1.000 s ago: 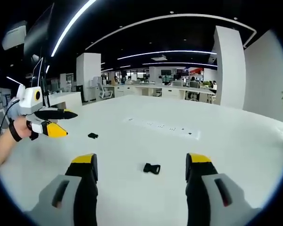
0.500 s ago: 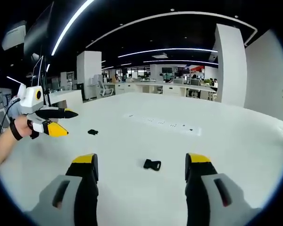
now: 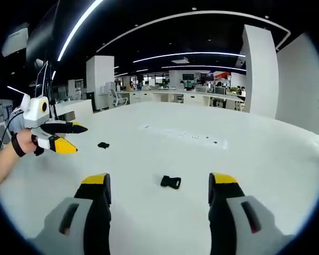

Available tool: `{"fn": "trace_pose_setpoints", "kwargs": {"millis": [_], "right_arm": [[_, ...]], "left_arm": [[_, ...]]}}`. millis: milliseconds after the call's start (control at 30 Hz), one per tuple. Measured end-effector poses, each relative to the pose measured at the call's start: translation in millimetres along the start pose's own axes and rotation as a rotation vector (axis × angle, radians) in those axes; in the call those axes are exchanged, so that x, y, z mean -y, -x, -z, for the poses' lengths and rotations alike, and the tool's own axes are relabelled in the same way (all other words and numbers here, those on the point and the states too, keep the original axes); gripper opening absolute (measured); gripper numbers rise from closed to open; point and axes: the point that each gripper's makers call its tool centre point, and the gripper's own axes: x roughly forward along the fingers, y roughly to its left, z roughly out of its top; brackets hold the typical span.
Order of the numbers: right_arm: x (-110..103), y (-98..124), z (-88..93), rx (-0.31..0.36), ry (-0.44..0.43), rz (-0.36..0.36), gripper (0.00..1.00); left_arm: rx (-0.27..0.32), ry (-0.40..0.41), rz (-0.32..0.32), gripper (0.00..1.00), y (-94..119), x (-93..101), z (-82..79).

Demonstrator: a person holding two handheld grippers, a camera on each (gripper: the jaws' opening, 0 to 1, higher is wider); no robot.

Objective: Snap the two parts of the plastic buckle together until the buckle closes and remains connected.

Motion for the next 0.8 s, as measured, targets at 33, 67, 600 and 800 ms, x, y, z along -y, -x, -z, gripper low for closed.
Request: {"fn": "trace_pose_setpoints", "kwargs": {"millis": [33, 67, 600, 800], "right_arm": [[0.3, 0.0, 0.4, -0.001, -0.001, 0.001, 0.75], [0.5, -0.2, 1.2, -0.005, -0.001, 0.002, 0.75], [2.1, -1.4, 10.9, -0.026, -0.009, -0.006, 0.75], [1.7, -2.7, 15.1, -0.038, -0.01, -0.011, 0.74]], "left_arm": [[-0.003, 0.0, 0.0, 0.71, -0.3, -0.4, 0.8], [-0.005, 0.0, 0.0, 0.71, -0.6, -0.8, 1.1], [-0.038, 0.007, 0.0, 0.71, -6.0, -9.4, 7.8], [-0.046, 0.001, 0.005, 0.7, -8.7, -10.6, 8.7]]}}
